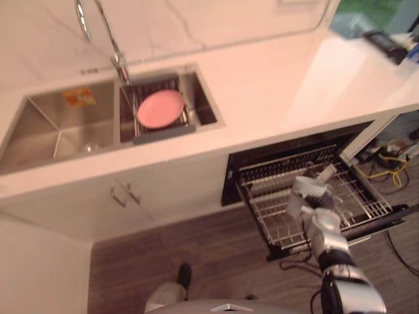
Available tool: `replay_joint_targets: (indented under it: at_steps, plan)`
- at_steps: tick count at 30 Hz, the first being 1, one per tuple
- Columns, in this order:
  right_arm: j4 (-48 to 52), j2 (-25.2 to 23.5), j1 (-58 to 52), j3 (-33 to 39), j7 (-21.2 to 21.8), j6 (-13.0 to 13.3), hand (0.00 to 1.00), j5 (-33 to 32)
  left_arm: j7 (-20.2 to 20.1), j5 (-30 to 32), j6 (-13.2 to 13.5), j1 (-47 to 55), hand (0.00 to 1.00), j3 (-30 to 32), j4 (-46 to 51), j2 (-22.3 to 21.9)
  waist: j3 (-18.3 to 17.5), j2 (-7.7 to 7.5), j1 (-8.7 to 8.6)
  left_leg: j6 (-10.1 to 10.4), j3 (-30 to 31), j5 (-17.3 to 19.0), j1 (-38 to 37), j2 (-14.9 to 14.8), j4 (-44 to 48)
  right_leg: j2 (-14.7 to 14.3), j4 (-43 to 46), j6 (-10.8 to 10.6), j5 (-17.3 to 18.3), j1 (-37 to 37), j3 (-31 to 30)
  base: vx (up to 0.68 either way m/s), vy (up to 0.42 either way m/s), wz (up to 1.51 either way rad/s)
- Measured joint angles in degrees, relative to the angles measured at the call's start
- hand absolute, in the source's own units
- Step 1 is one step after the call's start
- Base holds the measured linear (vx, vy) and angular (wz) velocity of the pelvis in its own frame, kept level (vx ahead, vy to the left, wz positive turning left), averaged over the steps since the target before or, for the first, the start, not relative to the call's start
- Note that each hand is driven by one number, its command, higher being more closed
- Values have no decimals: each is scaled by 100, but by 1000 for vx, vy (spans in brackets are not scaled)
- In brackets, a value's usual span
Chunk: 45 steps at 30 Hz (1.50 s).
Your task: Walk over to the sink, pick up the cup, carry it to the dishwasher, place the cup inside the dishwasher, then close the dishwasher door
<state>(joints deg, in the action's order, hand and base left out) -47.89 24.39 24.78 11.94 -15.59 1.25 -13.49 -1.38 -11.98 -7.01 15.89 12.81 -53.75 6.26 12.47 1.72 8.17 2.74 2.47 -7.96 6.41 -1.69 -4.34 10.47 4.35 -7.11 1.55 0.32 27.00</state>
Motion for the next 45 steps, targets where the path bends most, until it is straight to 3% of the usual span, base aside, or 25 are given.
replay_joint_targets:
  at_steps: [1, 2, 5, 9, 11, 15, 19, 23, 27, 30, 31, 36, 41, 45]
  plan:
    - [-45, 175, 331, 0, -6, 8, 100, 44, -41, -190, 30, -221, 0, 2, 143, 134, 287, -25, 27, 5, 94, -82, 160, -16, 0, -16, 40, 24, -18, -147, 65, -56, -32, 26]
    - [-44, 302, 616, -5, 1, 15, 100, 46, -54, -325, 98, -379, 0, 12, 214, 240, 549, -148, 112, -24, 108, -169, 332, -37, 0, -27, 81, 45, -34, -337, 72, -47, -29, 21]
    - [-60, 541, 1123, -50, 20, -12, 100, 49, -56, -534, 121, -554, 0, 30, 338, 273, 981, -333, 298, -23, 202, -235, 577, -9, 3, -4, 105, 44, -58, -548, 116, 22, -30, 15]
    - [-444, 720, 1727, -494, 123, -178, 100, 113, -51, -588, 113, -572, 0, -65, 368, 263, 1064, -350, 448, -23, 316, -235, 789, 29, 16, 16, 84, 30, -49, -694, 202, 47, -22, 14]
    - [-531, 812, 1807, -525, 303, -182, 100, 105, -18, -580, 109, -572, 0, -78, 354, 270, 1086, -392, 440, -23, 355, -235, 869, 30, 27, 8, 81, 32, -53, -767, 199, 17, -21, 1]
    - [-914, 1218, 2251, -998, 555, -539, 100, 100, -15, -581, 161, -746, 0, -299, 359, 286, 1155, -311, 458, -28, 391, -279, 1088, 0, 42, -46, 52, 73, -111, -981, 187, -51, -6, -3]
    - [-1184, 1237, 2596, -1283, 779, -905, 100, 99, -1, -593, 208, -951, 0, -464, 375, 299, 1317, -206, 572, -19, 431, -345, 1262, -31, 23, -83, 44, 96, -152, -1148, 198, -28, -12, 3]
    - [-1432, 1239, 2698, -1400, 1007, -1228, 100, 275, 65, -597, 191, -950, 0, -541, 383, 355, 1351, -192, 665, -23, 475, -377, 1380, -9, 28, -66, 50, 83, -163, -1236, 234, 39, -11, 8]
    - [-1587, 1270, 2749, -1403, 1211, -1396, 100, 412, 96, -598, 207, -951, 0, -632, 387, 400, 1363, -171, 652, -22, 502, -374, 1381, 16, 53, -42, 87, 76, -130, -1234, 231, 23, -1, 3]
    - [-1631, 1406, 2726, -1433, 1400, -1410, 100, 495, 98, -598, 249, -952, 0, -727, 382, 401, 1490, -54, 637, -13, 539, -350, 1381, 24, 123, 18, 327, 77, -12, -1277, 239, -42, 4, 4]
    - [-1631, 1460, 2712, -1542, 1422, -1421, 0, 496, 98, -598, 265, -952, 0, -756, 365, 401, 1508, -23, 640, -14, 544, -352, 1405, 21, 125, 40, 460, 98, 54, -1364, 218, -57, -5, -2]
    - [-1671, 1454, 2696, -1623, 1421, -1444, 0, 484, 104, -617, 286, -951, 0, -949, 353, 405, 1560, 74, 632, 2, 552, -397, 1457, -2, 120, 87, 730, 126, 147, -1528, 205, -42, -30, -1]
    - [-1665, 1450, 2694, -1577, 1347, -1527, 0, 316, 119, -695, 364, -951, 0, -1024, 356, 392, 1558, 78, 615, 7, 531, -406, 1444, 10, 121, 159, 938, 129, 251, -1600, 189, 0, -46, 1]
    - [-1589, 1419, 2498, -1249, 960, -1434, 0, -1, 160, -680, 412, -951, 0, -1042, 370, 382, 1557, 79, 579, 29, 505, -390, 1191, 62, 109, 306, 1227, 112, 463, -1466, 186, 11, -52, 4]
